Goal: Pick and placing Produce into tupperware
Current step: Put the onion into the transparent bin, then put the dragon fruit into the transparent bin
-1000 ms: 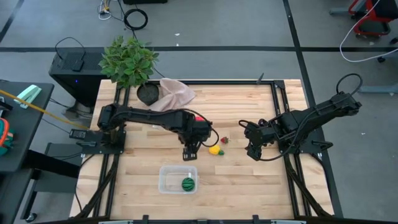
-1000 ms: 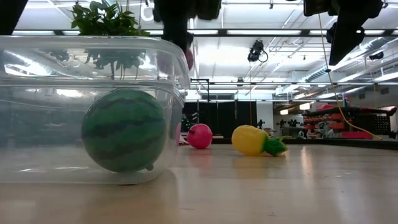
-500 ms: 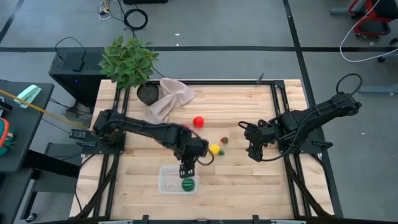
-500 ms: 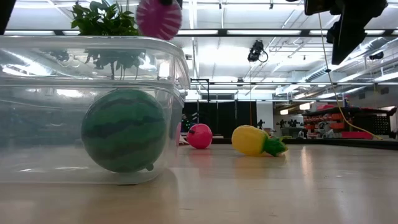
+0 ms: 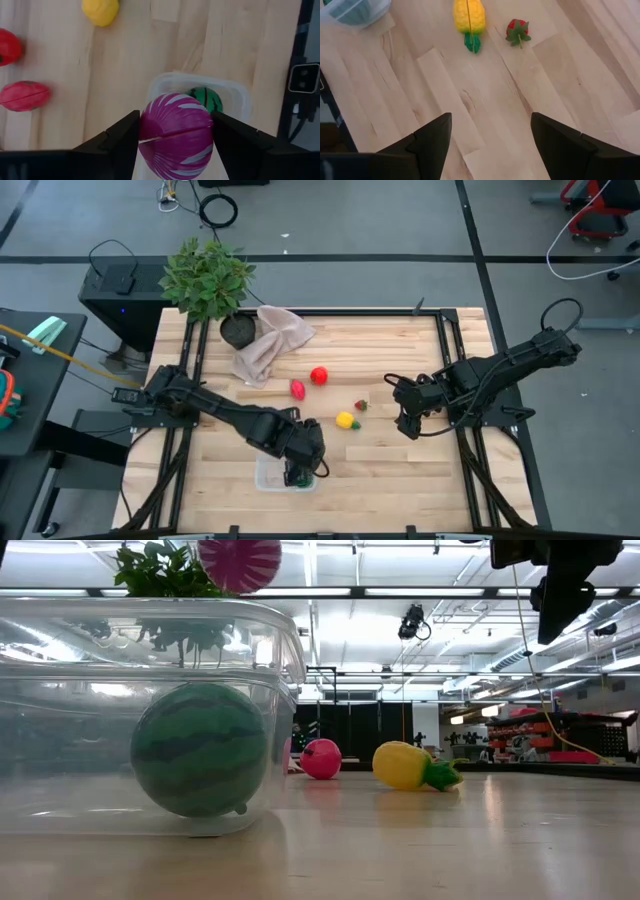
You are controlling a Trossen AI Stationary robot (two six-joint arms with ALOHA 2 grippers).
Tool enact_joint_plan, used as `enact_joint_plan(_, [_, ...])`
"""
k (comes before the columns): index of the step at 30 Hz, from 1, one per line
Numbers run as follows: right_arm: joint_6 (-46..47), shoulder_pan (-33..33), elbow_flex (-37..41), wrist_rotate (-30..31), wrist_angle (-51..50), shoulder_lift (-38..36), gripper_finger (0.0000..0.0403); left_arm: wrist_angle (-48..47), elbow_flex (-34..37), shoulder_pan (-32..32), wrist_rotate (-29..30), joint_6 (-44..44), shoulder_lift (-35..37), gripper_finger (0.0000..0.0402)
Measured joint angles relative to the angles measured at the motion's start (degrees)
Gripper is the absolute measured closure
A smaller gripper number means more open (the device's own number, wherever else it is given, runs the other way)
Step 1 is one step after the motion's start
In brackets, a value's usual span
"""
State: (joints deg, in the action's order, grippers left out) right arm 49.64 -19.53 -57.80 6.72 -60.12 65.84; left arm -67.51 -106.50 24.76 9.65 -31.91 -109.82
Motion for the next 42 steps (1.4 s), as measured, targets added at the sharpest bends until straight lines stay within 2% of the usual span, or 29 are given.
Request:
enact_joint_plan(9, [2.65,0.0,0.0,0.14,0.04,0.0,0.0126,1.92,0.0,1.89,3.19,-1.22,0.0,0.0161])
enact_joint_plan(17, [4.83,0.0,0.0,0.19,0.04,0.0,0.0126,1.87,0.02,2.56,2.26,-2.45,0.0,0.0162])
enact_joint_plan(30, [4.79,-0.15,0.0,0.09,0.2,0.0,0.0126,1.56,0.02,2.96,1.73,-2.45,0.0,0.0117])
enact_joint_plan(42, [4.44,-0.15,0.0,0.1,0.22,0.0,0.0126,1.57,0.02,2.68,2.28,-2.01,0.0,0.0118])
